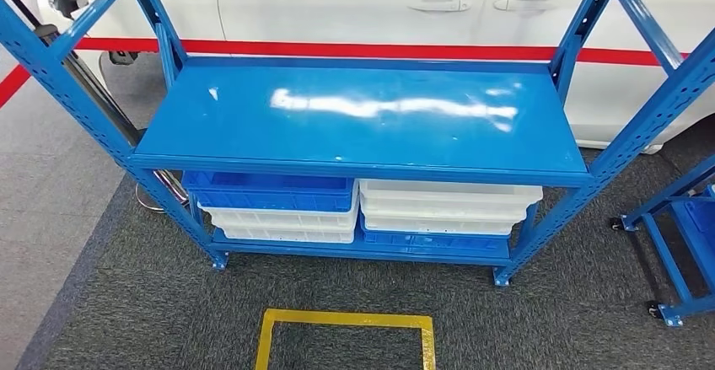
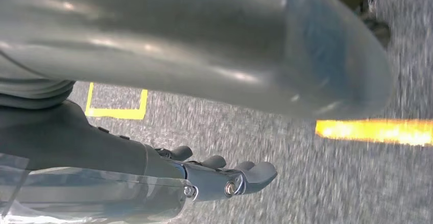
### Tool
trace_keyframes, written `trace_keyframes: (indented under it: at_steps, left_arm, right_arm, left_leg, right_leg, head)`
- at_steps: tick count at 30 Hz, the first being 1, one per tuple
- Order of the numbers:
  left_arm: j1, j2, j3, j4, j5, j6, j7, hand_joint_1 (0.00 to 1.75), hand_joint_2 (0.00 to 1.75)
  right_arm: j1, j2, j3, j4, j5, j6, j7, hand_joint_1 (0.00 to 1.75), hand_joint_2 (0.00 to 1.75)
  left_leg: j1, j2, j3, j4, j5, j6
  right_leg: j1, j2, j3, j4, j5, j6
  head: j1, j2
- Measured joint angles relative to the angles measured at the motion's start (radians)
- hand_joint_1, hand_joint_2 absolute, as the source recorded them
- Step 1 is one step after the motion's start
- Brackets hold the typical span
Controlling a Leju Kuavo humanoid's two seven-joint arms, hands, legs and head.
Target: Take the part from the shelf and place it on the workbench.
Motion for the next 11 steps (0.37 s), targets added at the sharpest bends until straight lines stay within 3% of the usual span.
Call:
trace_keyframes:
  at_steps: [2,3,4,6,8,10,11]
  left_arm:
    - [0.001,0.001,0.001,0.000,-0.002,0.000,0.000,0.00,0.00]
    - [0.002,0.001,0.002,0.000,-0.003,0.000,0.000,0.00,0.00]
    - [0.003,0.001,0.002,0.000,-0.004,0.000,0.000,0.00,0.00]
    - [0.003,0.001,0.004,0.000,-0.005,0.001,0.001,0.00,0.00]
    - [0.002,0.002,0.007,0.000,-0.006,0.002,0.006,0.00,0.00]
    - [0.001,0.001,0.008,0.000,-0.010,0.002,0.011,0.00,0.87]
    - [0.002,0.001,0.008,0.000,-0.011,0.002,0.012,0.00,1.16]
  right_arm:
    - [0.001,0.000,-0.001,0.000,0.004,-0.007,0.002,0.00,0.00]
    - [0.001,0.000,-0.002,0.000,0.005,-0.010,0.002,0.00,0.44]
    - [0.000,0.000,-0.002,0.000,0.006,-0.011,0.002,0.00,0.87]
    - [0.000,0.002,-0.004,0.000,0.011,-0.014,0.002,0.00,1.75]
    - [-0.002,0.005,-0.004,0.000,0.016,-0.017,0.003,0.00,1.75]
    - [-0.004,0.005,-0.006,0.000,0.020,-0.019,0.007,0.00,0.87]
    - [-0.004,0.005,-0.006,0.000,0.021,-0.020,0.009,0.00,0.58]
  left_leg:
    - [0.001,0.000,-0.053,0.111,-0.041,-0.004]
    - [0.001,0.000,-0.060,0.122,-0.033,-0.004]
    - [0.001,0.000,-0.048,0.094,-0.007,-0.002]
    - [-0.001,-0.003,0.012,-0.037,0.063,0.009]
    - [-0.003,-0.006,0.056,-0.137,0.097,0.012]
    - [-0.005,-0.007,0.063,-0.157,0.098,0.011]
    - [-0.006,-0.007,0.064,-0.157,0.098,0.011]
  right_leg:
    - [0.002,0.001,0.000,0.002,-0.001,-0.003]
    - [0.003,0.002,0.000,0.003,-0.002,-0.003]
    - [0.003,0.004,0.002,0.004,-0.004,-0.003]
    - [0.005,0.006,0.007,0.005,-0.008,0.001]
    - [0.009,0.007,0.008,0.009,-0.013,0.004]
    - [0.011,0.007,0.006,0.011,-0.015,0.005]
    - [0.011,0.007,0.006,0.010,-0.015,0.005]
  head:
    - [0.000,0.000]
    - [0.000,0.000]
    - [0.000,0.000]
    - [0.000,0.000]
    - [0.000,0.000]
    - [0.000,0.000]
    - [0.000,0.000]
